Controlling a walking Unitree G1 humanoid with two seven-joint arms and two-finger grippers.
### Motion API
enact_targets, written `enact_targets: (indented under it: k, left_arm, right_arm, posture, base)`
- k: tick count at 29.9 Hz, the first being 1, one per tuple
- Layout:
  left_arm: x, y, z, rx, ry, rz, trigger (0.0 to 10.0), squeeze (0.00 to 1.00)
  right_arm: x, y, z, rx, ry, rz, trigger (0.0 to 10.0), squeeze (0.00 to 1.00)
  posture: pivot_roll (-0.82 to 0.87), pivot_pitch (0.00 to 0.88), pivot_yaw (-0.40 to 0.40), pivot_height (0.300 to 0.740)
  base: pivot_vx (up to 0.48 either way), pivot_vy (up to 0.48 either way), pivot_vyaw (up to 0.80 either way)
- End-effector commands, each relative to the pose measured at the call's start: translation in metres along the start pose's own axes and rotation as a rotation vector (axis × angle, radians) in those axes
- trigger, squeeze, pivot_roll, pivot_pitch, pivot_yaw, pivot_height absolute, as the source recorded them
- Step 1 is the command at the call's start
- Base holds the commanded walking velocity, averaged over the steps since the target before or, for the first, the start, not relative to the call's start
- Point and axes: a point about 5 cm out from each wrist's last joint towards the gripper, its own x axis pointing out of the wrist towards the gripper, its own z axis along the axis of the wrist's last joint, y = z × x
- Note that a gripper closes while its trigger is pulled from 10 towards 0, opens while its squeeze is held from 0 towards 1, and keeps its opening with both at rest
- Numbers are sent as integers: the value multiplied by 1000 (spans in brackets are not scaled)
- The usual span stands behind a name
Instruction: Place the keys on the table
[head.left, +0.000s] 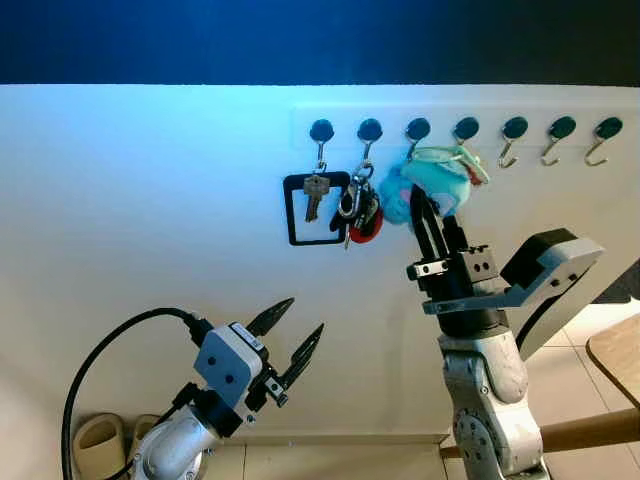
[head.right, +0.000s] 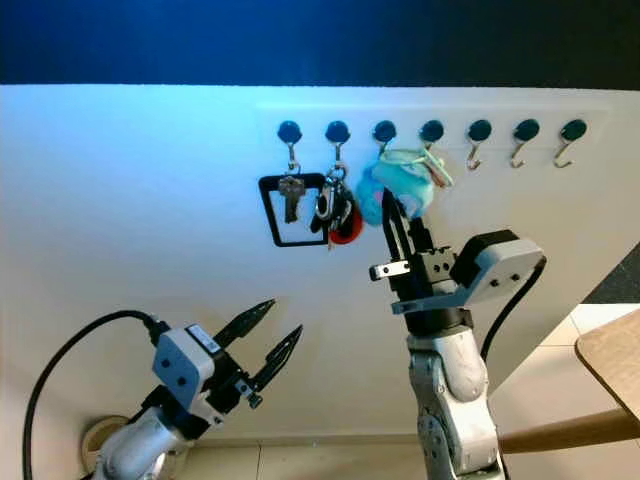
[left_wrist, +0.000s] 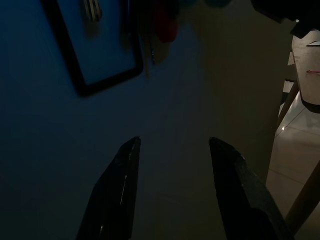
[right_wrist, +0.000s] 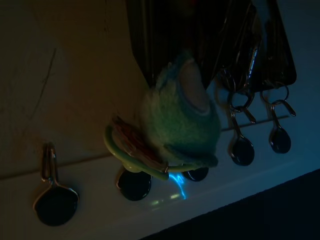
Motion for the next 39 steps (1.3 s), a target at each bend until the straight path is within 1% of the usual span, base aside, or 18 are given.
enact_targets:
  k: [1, 4, 6, 7, 9, 10, 11, 14, 22, 25, 29, 30, 31, 39]
  left_arm:
    - [-1, -3, 4, 13, -11, -22, 10000, 0]
    - [-1, -3, 4, 14, -12, -22, 10000, 0]
    - [0, -4, 4, 14, -14, -19, 10000, 0]
    - [0, -4, 4, 14, -14, -19, 10000, 0]
    - [0, -4, 5, 15, -17, -16, 10000, 0]
    - [0, -4, 5, 15, -17, -16, 10000, 0]
    - [1, -4, 5, 16, -18, -15, 10000, 0]
    - [1, -3, 6, 19, -22, -14, 10000, 0]
    - [3, -3, 7, 23, -28, -22, 10000, 0]
    - [3, -3, 6, 24, -29, -22, 10000, 0]
    - [0, -5, 3, 24, -23, -23, 10000, 0]
    - [-1, -6, 1, 24, -20, -26, 10000, 0]
    - [-1, -6, 1, 24, -19, -27, 10000, 0]
    - [0, -6, 0, 25, -19, -30, 10000, 0]
  right_arm:
    - [10, 13, 23, -6, -121, 65, 0, 0]
    - [9, 14, 22, -7, -112, 66, 0, 0]
    - [1, 8, 15, -7, -71, 34, 0, 0]
    - [1, 8, 15, -7, -71, 34, 0, 0]
    - [-12, -1, 5, -13, -13, -15, 0, 0]
    - [-12, -1, 5, -13, -13, -15, 0, 0]
    - [-19, -6, 1, -21, 14, -30, 0, 0]
    - [-29, -13, -1, -42, 50, -52, 0, 0]
    - [-35, -14, 0, -58, 71, -59, 0, 0]
    - [-35, -14, 1, -58, 69, -58, 0, 0]
    - [-30, -12, 6, -56, 47, -46, 0, 0]
    - [-23, -8, 12, -52, 16, -25, 0, 0]
    - [-21, -6, 14, -51, 5, -16, 0, 0]
    - [-10, -2, 24, -49, -45, 3, 0, 0]
  posture:
    - [50, 97, -9, 740]
    - [49, 98, -10, 740]
    - [51, 97, -12, 740]
    - [51, 97, -12, 740]
    - [51, 98, -12, 740]
    - [51, 98, -12, 740]
    - [49, 97, -12, 740]
    - [48, 98, -11, 740]
    - [46, 98, -9, 740]
    - [48, 99, -9, 740]
    - [49, 98, -9, 740]
    - [48, 99, -9, 740]
    - [48, 99, -9, 740]
    - [48, 99, -9, 740]
  base:
    - [0, 0, 0]
    - [0, 0, 0]
    - [0, 0, 0]
    - [0, 0, 0]
    - [0, 0, 0]
    - [0, 0, 0]
    - [0, 0, 0]
    - [0, 0, 0]
    - [0, 0, 0]
    - [0, 0, 0]
    - [0, 0, 0]
    - [0, 0, 0]
    - [0, 0, 0]
    - [0, 0, 0]
